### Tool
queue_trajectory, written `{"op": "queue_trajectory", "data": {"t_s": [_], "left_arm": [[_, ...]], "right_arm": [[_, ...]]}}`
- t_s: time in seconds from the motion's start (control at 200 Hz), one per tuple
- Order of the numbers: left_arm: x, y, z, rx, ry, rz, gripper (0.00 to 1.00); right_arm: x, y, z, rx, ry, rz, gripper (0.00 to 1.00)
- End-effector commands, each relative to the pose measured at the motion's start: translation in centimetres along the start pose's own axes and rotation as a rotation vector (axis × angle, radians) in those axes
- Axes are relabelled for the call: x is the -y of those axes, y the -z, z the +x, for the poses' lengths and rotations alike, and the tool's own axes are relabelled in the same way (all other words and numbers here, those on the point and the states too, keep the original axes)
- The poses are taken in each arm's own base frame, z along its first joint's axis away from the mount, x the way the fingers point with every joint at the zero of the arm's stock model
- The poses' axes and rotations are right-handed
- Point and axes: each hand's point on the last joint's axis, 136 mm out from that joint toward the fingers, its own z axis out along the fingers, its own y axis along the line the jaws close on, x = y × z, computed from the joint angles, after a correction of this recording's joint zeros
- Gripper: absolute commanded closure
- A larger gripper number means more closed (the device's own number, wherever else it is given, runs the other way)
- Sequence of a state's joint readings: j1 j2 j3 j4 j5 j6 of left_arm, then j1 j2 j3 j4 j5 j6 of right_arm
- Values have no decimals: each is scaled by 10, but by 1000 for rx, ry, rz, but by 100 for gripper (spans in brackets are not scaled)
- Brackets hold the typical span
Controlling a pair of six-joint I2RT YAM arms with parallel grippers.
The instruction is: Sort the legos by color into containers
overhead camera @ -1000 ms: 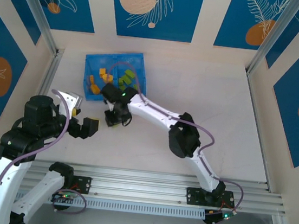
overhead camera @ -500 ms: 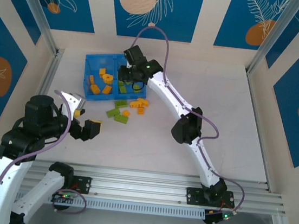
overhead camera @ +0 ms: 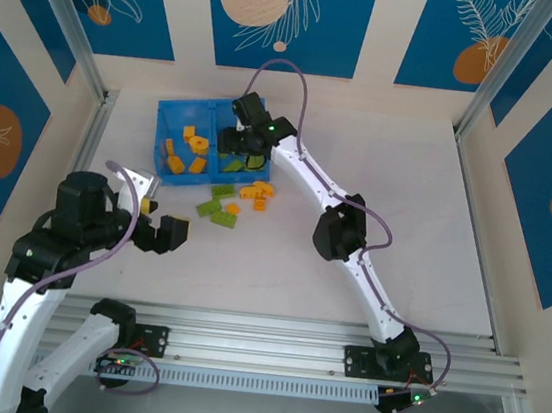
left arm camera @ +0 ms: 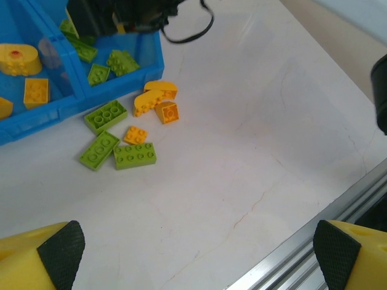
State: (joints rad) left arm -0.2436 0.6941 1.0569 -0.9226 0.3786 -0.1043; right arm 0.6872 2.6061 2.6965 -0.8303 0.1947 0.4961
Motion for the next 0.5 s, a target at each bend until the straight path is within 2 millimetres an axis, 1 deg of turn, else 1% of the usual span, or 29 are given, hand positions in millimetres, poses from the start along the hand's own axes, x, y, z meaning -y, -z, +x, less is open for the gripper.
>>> {"op": "queue_trajectory", "data": {"t_s": [0.0,0.045,0.085,0.125,0.135,0.15,0.16,0.18,0.24,0.255,0.27,0.28,0.305,0.32,0.335,0.36,0.385,0.4,0.41,0.445,0.455,0.465,0.495], "left_arm": [[6,-17,-1,-38,22,73,2],[7,-26,-2,-59,28,100,4],[8,-34,-4,-77,37,113,4],[8,-44,-6,-95,33,120,4],[9,-47,-6,-101,29,121,4],[9,-51,-7,-107,26,119,4],[9,-54,-7,-115,23,118,4],[8,-61,-7,-128,19,107,4],[7,-82,-10,-161,-4,55,7],[7,-89,-9,-174,-6,41,8],[6,-97,-9,-184,-7,24,9],[5,-102,-9,-193,-3,12,10],[5,-115,-8,-213,9,-12,11],[3,-122,-7,-227,23,-31,12],[2,-129,-6,-242,38,-47,12],[-1,-143,-2,-276,63,-77,12],[-5,-155,1,-310,85,-111,12],[-7,-162,4,-332,97,-132,12],[-8,-167,5,-346,103,-146,12],[-13,-181,9,-391,124,-199,12],[-14,-186,11,-406,129,-216,12],[-15,-190,12,-418,133,-230,12],[-19,-203,17,-455,149,-274,11]], "right_arm": [[-30,99,-64,164,-83,-115,41],[-28,122,-68,163,-110,-122,38],[-22,142,-66,145,-142,-120,35],[-14,162,-65,127,-176,-115,33],[-10,164,-63,116,-184,-110,32],[-7,175,-64,117,-197,-110,31],[-3,174,-60,101,-207,-102,31],[3,187,-58,97,-223,-95,30],[26,208,-45,64,-278,-44,28],[32,213,-41,57,-290,-29,27],[39,213,-35,42,-305,-12,26],[42,220,-33,44,-312,-5,26],[49,229,-27,41,-327,7,24],[54,229,-20,29,-334,21,23],[56,237,-17,35,-336,23,23],[62,240,-7,26,-339,41,21],[66,249,-2,37,-340,53,19],[69,252,4,37,-344,63,18],[73,250,9,29,-347,77,17],[80,259,20,35,-361,99,12],[82,258,24,30,-366,107,11],[83,263,24,41,-370,105,9],[87,266,34,37,-384,114,6]]}}
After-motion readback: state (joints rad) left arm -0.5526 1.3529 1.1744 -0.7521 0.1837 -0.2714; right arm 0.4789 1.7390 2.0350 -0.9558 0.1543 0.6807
